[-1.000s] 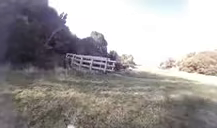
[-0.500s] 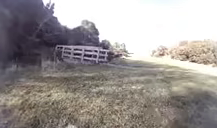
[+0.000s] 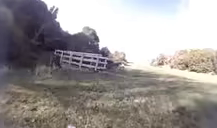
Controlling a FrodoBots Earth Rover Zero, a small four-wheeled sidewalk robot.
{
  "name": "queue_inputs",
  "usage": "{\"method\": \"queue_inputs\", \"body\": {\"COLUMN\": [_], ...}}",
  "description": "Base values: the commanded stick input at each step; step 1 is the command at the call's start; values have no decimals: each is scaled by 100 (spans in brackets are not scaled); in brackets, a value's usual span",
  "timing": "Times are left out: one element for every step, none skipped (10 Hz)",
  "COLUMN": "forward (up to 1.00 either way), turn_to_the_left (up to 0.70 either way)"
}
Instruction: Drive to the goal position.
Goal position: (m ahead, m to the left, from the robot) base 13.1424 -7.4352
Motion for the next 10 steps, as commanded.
{"method": "queue_inputs", "body": {"forward": [70,70,70,70,70,70,70,70,70,70], "turn_to_the_left": [-33,-34,-34,-34,-34,-34,-34,-34,-21,0]}}
